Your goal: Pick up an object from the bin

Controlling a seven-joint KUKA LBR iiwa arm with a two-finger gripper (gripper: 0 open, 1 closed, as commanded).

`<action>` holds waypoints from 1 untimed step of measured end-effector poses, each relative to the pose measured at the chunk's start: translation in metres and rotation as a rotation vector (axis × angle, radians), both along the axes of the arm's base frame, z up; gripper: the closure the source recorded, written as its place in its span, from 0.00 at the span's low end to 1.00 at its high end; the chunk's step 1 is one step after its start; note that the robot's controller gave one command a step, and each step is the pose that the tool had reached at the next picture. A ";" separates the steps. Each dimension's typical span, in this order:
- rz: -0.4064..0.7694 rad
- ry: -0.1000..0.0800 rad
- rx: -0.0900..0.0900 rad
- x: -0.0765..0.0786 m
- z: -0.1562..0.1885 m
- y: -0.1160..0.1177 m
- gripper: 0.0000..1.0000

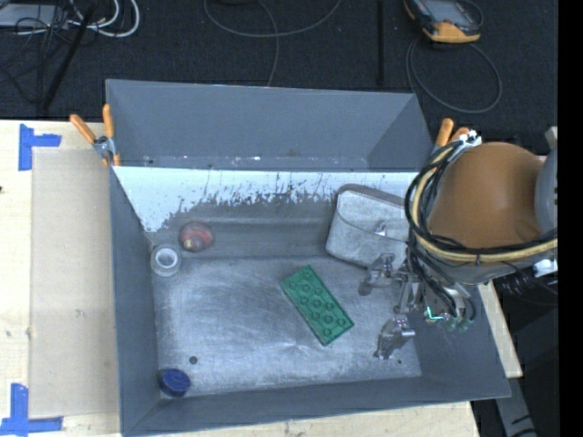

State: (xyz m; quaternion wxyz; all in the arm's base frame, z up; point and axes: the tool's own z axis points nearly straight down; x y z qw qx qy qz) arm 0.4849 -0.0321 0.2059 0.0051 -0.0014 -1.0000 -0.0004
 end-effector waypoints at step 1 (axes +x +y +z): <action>0.207 -0.003 0.001 -0.016 -0.075 -0.095 0.00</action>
Offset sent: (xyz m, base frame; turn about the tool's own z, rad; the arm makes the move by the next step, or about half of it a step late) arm -0.0145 -0.0927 -0.0718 -0.2114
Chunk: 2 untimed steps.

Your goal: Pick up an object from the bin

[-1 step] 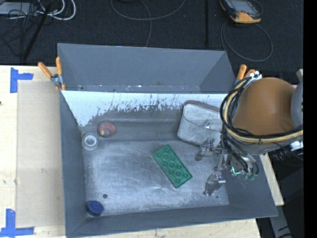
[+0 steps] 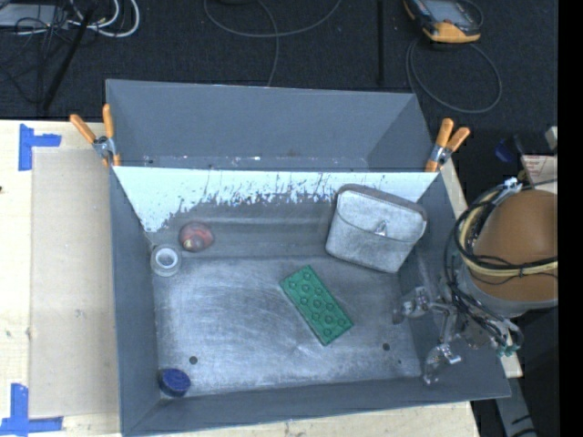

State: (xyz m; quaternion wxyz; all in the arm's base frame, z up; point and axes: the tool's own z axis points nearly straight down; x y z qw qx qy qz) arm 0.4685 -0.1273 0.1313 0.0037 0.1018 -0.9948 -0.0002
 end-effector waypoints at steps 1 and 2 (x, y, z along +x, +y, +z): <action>-0.066 -0.004 0.002 0.012 -0.004 0.031 0.00; 0.054 -0.003 0.005 0.005 -0.004 0.125 0.00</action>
Offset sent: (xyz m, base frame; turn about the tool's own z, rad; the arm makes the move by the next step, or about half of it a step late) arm 0.0120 0.0297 -0.0030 0.0672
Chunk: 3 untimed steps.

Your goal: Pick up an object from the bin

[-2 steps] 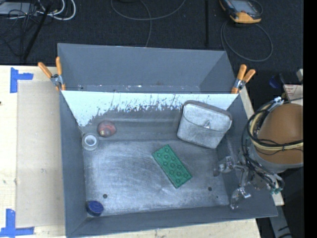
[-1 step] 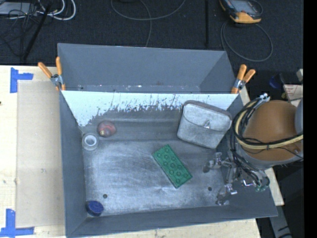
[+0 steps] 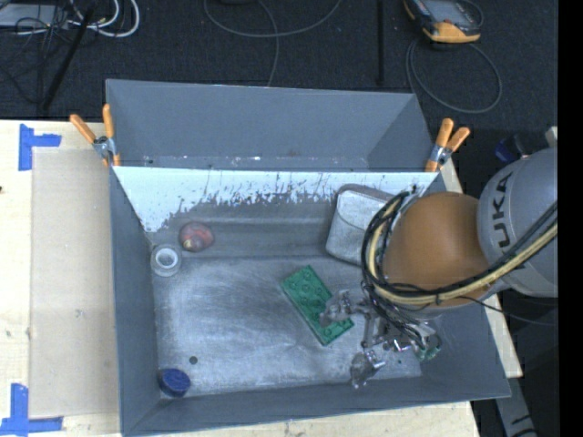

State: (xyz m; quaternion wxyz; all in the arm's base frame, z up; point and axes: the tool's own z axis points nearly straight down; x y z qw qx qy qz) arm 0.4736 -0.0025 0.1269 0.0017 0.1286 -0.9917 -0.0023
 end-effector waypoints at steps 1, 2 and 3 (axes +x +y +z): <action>0.251 0.013 -0.004 0.142 -0.050 0.030 0.00; 0.005 -0.018 0.006 0.135 -0.049 -0.030 0.00; 0.006 -0.012 0.005 0.135 -0.047 -0.031 1.00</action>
Offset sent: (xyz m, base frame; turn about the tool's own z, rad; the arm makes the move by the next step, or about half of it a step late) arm 0.1409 0.0300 -0.0569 -0.2516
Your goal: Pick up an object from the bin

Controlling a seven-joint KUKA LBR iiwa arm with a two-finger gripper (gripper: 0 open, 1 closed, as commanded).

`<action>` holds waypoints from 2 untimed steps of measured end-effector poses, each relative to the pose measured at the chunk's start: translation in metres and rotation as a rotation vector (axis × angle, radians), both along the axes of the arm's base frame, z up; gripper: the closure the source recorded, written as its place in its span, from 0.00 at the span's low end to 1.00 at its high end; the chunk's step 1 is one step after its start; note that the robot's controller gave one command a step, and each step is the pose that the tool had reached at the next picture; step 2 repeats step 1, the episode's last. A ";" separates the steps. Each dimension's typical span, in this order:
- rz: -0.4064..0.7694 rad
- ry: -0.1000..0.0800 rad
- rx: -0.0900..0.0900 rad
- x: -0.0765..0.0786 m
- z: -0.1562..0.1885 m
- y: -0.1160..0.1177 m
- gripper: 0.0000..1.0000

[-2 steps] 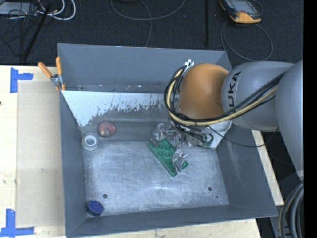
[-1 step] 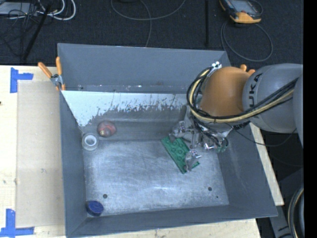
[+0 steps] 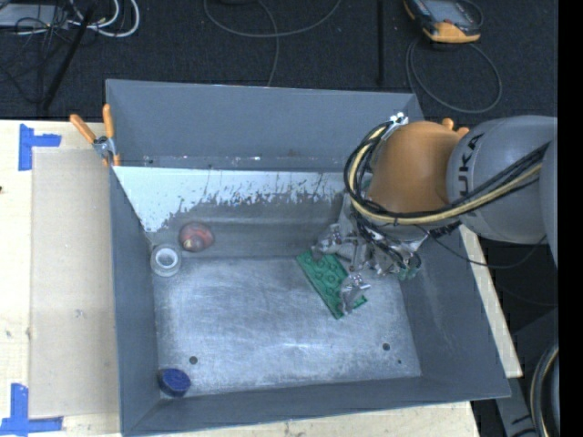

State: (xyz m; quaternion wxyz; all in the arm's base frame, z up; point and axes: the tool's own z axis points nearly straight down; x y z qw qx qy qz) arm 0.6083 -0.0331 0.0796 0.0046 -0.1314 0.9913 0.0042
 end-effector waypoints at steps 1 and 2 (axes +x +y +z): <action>0.002 -0.001 -0.009 0.002 0.110 0.001 1.00; 0.002 -0.001 -0.009 0.002 0.110 0.001 1.00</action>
Offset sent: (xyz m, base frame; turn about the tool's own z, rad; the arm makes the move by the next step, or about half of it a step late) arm 0.0000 0.0000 0.1055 -0.0001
